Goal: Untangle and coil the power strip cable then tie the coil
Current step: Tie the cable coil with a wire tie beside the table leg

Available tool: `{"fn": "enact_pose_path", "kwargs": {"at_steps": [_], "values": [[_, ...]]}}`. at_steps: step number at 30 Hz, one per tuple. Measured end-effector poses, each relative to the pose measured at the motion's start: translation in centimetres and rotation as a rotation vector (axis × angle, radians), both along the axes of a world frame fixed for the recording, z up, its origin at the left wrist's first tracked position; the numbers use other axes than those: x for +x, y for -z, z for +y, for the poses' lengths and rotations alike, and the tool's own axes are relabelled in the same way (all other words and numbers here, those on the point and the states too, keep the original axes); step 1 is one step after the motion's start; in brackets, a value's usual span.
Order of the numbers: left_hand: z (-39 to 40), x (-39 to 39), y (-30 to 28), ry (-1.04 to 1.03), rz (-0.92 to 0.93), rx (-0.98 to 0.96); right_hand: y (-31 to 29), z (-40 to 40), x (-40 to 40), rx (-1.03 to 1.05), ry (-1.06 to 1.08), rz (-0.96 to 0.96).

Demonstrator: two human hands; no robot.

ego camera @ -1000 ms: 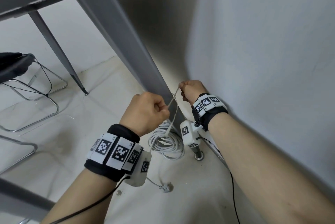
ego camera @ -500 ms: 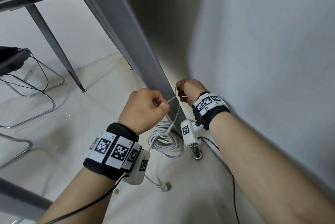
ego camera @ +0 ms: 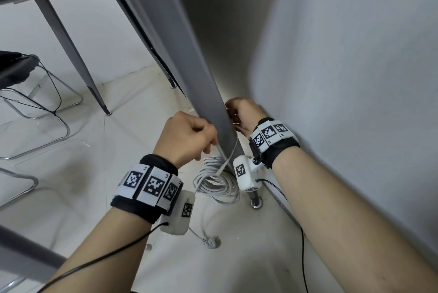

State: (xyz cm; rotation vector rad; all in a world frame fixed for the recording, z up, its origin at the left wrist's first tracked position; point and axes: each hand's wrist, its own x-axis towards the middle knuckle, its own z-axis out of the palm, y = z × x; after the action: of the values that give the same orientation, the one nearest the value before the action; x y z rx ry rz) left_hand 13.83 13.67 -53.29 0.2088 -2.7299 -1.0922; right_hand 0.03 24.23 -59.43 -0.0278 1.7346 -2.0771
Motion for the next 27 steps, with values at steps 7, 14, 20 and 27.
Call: {"fn": "enact_pose_path", "kwargs": {"at_steps": [7,14,20,27], "values": [[-1.9,-0.1,0.1,-0.062,0.022,0.186,0.3,0.3,-0.4,-0.089,0.091,0.039],[-3.4,-0.5,0.2,-0.175,0.062,0.303,-0.3,1.7,0.0,-0.075,0.198,0.078],[-3.9,-1.1,0.3,-0.249,0.057,0.353,-0.8,1.8,1.0,-0.017,0.208,0.102],[-4.1,-1.9,0.8,-0.259,0.06,0.368,-1.4,1.3,2.5,0.074,0.213,0.182]]}}
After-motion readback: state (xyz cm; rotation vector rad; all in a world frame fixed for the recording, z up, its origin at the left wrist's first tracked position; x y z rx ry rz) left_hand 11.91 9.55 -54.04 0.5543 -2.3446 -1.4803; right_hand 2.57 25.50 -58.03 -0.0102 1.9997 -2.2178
